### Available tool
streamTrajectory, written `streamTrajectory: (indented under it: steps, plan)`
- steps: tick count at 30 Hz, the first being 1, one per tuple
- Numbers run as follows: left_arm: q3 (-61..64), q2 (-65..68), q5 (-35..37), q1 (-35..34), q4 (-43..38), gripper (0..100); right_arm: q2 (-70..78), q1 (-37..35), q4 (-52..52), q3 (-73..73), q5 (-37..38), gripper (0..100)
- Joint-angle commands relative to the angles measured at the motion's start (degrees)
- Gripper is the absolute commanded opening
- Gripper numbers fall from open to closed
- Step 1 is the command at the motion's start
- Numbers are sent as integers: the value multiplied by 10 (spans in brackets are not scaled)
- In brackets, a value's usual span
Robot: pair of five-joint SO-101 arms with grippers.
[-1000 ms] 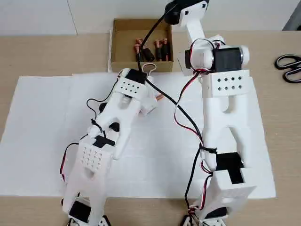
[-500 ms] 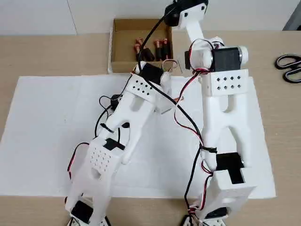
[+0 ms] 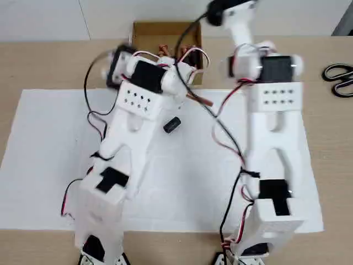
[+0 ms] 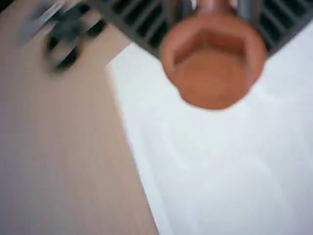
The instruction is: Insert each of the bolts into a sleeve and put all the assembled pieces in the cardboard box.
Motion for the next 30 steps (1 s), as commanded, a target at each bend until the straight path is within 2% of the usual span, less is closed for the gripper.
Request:
streamTrajectory:
  steps: [1,4,7,8,11,13,16,19,26,30]
  plan:
    - [72,-84,-319,-2,8,6,-47,70,-14,-8,-56,283]
    - [134,-135,-347,-24,7,6,-69,102,30,4,-258,233]
    - [175,-175,-355,-107,7,6,-61,76,95,47,-491,155]
    - [187,-181,-356,-138,7,6,-54,59,103,61,-537,146]
    - [235,-200,-355,-195,7,6,-25,-22,75,78,-600,185]
    - [255,-213,-353,-201,7,6,-9,-72,33,76,-649,257]
    - [259,-236,-352,-207,7,6,4,-94,-5,79,-772,374]
    - [260,-261,-355,-236,7,6,36,-99,-13,79,-802,408]
    - [259,-279,-354,-253,5,6,138,-189,-85,76,-853,367]
    - [258,-280,-353,-253,5,6,175,-219,-145,76,-858,342]
